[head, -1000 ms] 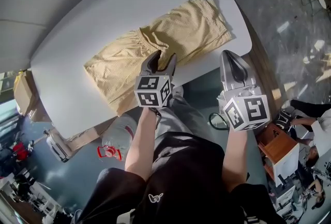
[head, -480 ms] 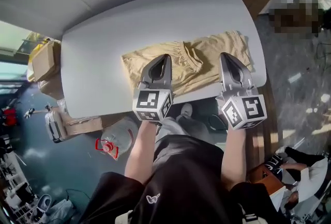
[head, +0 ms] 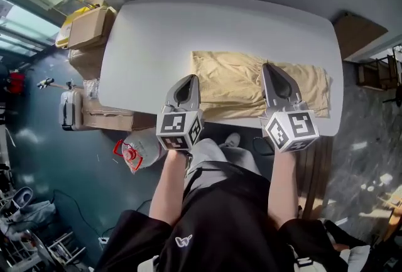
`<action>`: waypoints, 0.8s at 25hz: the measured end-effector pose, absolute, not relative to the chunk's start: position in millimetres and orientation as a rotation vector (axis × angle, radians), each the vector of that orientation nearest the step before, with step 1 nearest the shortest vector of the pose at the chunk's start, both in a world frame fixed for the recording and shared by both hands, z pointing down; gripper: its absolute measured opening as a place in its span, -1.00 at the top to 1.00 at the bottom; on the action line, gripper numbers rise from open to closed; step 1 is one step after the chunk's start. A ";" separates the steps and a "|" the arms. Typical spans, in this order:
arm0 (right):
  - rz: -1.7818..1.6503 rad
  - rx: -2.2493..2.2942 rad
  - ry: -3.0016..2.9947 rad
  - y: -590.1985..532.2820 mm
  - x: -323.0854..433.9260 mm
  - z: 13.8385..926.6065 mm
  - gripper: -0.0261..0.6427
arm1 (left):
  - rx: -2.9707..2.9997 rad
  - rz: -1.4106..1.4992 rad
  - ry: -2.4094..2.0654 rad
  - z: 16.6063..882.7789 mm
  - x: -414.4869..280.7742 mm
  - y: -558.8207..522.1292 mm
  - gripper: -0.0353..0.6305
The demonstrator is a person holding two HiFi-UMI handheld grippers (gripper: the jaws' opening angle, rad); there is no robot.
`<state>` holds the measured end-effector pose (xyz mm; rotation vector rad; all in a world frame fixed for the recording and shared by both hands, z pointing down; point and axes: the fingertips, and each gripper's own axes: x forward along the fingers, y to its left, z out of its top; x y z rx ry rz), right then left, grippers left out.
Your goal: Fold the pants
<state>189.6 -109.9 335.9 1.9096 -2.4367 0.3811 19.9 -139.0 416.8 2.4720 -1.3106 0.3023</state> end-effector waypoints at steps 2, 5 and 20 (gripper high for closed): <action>0.388 1.867 -2.471 -115.6 171.8 337.9 0.91 | 2.426 0.312 -1.355 422.5 -1.2 -137.7 0.88; 0.400 1.831 -2.497 -119.0 154.9 340.6 0.91 | 2.385 0.358 -1.369 432.8 -17.1 -133.2 0.88; 0.512 1.774 -2.424 -113.9 134.8 386.3 0.91 | 2.155 0.576 -1.130 552.8 -23.5 -90.9 0.22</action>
